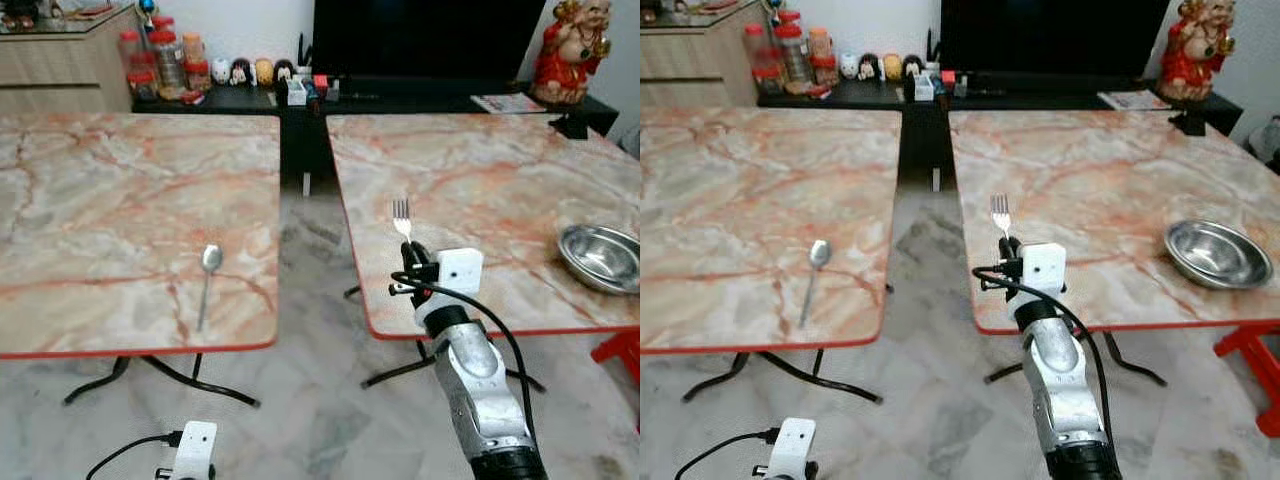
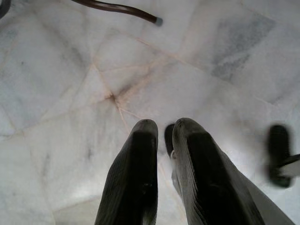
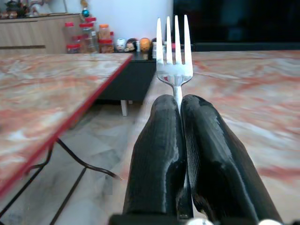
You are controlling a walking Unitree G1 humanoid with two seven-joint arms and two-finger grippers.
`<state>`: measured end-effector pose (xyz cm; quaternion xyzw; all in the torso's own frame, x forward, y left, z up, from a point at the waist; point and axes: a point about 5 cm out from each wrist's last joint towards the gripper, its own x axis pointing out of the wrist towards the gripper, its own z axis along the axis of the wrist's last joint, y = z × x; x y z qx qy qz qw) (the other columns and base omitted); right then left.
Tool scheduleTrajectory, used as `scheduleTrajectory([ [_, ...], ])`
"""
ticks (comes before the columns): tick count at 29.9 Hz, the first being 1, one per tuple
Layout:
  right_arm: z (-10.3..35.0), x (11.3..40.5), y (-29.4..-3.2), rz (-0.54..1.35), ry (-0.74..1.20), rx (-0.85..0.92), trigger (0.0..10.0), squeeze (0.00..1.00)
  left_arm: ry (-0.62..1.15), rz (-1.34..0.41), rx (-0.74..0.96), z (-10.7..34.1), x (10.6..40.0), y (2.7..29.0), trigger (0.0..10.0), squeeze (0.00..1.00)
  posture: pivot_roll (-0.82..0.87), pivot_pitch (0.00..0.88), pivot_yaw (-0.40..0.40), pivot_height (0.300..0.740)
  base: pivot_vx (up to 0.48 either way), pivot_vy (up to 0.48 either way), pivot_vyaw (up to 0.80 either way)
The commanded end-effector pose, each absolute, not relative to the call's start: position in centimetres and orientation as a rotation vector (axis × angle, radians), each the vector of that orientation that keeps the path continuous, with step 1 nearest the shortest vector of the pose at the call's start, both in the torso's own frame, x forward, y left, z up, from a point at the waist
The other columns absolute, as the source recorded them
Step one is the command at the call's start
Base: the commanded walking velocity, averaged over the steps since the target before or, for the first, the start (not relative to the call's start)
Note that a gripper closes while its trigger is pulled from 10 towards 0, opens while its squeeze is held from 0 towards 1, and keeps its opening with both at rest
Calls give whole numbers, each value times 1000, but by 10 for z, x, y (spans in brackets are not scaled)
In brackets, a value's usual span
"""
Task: Setting the table
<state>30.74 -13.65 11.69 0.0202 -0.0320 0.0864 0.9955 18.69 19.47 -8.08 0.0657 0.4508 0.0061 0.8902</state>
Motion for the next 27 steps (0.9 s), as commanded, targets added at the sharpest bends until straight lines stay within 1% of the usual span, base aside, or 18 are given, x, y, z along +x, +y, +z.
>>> scheduleTrajectory([
  [1, 119, 308, -143, 156, -70, 26, 10000, 0, 934, -2, 133, -81, 188, 188, 10000, 0, -29, 0, -6, 740, 0, -480, 0],
  [18, 119, 308, -146, 143, -67, 20, 10000, 0, 930, -7, 131, -81, 190, 187, 10000, 0, -34, 0, -8, 740, 0, -480, 0],
  [20, 119, 308, -147, 141, -67, 19, 10000, 0, 928, -5, 125, -80, 190, 186, 10000, 0, -35, 0, -8, 740, 0, -277, 0],
  [27, 119, 308, -150, 129, -63, 15, 10000, 0, 898, 9, 82, -78, 194, 185, 10000, 0, -38, 0, -8, 740, 0, 0, 0],
])
